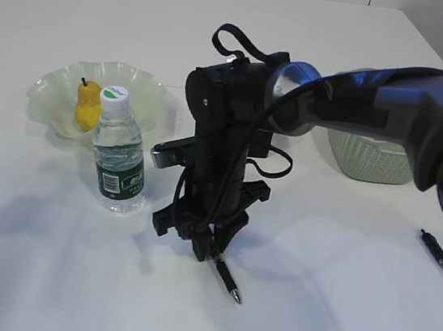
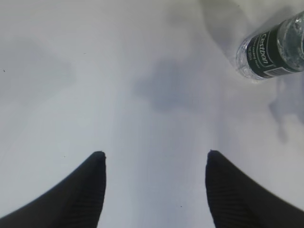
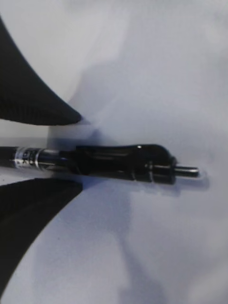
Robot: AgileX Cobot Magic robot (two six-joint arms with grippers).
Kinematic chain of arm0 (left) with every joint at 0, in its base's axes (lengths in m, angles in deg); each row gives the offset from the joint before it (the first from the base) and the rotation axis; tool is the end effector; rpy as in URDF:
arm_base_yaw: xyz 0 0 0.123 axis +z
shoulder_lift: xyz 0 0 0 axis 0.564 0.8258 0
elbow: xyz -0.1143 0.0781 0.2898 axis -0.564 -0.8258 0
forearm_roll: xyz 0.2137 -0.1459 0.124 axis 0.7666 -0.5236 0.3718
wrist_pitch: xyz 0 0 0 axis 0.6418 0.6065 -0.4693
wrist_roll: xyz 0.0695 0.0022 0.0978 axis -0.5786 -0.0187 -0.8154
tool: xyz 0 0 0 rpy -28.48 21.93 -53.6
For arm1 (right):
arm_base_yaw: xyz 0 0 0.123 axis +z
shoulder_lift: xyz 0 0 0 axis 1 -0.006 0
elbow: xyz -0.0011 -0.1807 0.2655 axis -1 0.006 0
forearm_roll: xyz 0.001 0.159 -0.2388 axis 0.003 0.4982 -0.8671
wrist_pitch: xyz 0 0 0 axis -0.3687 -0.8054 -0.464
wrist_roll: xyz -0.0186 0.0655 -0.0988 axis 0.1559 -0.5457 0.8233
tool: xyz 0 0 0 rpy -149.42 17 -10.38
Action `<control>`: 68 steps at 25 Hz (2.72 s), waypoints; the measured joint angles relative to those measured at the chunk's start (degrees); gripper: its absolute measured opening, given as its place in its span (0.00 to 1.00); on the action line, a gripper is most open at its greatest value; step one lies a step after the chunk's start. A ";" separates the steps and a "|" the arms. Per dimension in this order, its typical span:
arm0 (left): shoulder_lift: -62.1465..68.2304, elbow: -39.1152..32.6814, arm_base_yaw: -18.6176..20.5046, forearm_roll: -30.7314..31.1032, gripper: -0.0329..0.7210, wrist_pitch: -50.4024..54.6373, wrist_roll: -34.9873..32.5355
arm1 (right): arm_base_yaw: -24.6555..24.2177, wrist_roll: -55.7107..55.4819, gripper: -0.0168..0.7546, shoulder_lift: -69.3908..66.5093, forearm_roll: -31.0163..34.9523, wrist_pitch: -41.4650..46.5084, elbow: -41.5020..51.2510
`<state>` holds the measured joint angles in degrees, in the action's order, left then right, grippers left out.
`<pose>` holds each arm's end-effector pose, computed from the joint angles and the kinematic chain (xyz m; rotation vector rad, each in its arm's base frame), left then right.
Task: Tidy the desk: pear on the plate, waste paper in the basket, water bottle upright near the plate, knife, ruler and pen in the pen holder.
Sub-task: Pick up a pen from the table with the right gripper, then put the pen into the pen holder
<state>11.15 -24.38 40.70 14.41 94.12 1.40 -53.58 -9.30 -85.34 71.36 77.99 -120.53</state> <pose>0.2551 0.0026 0.2791 -0.2484 2.6675 -0.2958 0.4100 0.3051 0.1014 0.7924 -2.9721 -0.0331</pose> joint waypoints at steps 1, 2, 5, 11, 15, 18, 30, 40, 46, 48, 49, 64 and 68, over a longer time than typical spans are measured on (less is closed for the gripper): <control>0.00 0.00 0.00 0.00 0.66 0.00 0.00 | 0.00 0.00 0.33 0.00 0.00 0.12 0.00; 0.00 0.00 0.00 0.00 0.66 0.00 0.00 | -0.09 0.00 0.29 0.00 0.09 0.23 0.00; 0.00 0.00 0.00 0.00 0.66 0.00 0.00 | -0.09 0.00 0.18 0.00 0.22 0.23 0.00; 0.00 0.00 0.00 0.00 0.66 0.00 0.00 | -0.09 1.12 0.15 0.00 0.44 0.23 0.00; 0.00 0.00 0.00 0.00 0.66 0.00 0.00 | -1.35 2.39 0.14 1.43 1.07 0.82 0.00; 0.00 0.00 0.00 0.00 0.66 0.00 0.00 | -4.64 3.93 0.14 4.45 3.17 1.00 0.00; 0.00 0.00 0.00 0.00 0.66 0.00 0.00 | -18.44 14.01 0.14 19.15 10.23 -5.05 0.00; 0.23 0.00 0.00 0.00 0.66 0.10 0.00 | -18.44 18.01 0.14 19.05 10.96 -22.36 -0.10; 0.68 0.00 0.00 0.00 0.66 -0.11 0.00 | -18.44 18.42 0.14 17.19 11.18 -35.04 -0.10; 0.68 0.00 0.00 0.00 0.66 -0.09 0.00 | -18.44 18.42 0.14 15.84 11.35 -38.32 -0.10; 0.68 0.00 0.00 0.00 0.66 -0.09 0.00 | -18.44 18.42 0.14 15.20 11.63 -40.09 -0.10; 0.76 0.00 0.00 0.00 0.66 -1.46 0.00 | -18.44 18.46 0.14 6.37 14.16 -58.31 -0.10; 0.76 0.00 0.00 0.00 0.66 -1.72 0.00 | -18.44 18.46 0.14 4.74 14.26 -59.16 -0.10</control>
<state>11.91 -24.38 40.70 14.41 92.40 1.40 -72.02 9.16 -80.59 85.63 18.83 -120.63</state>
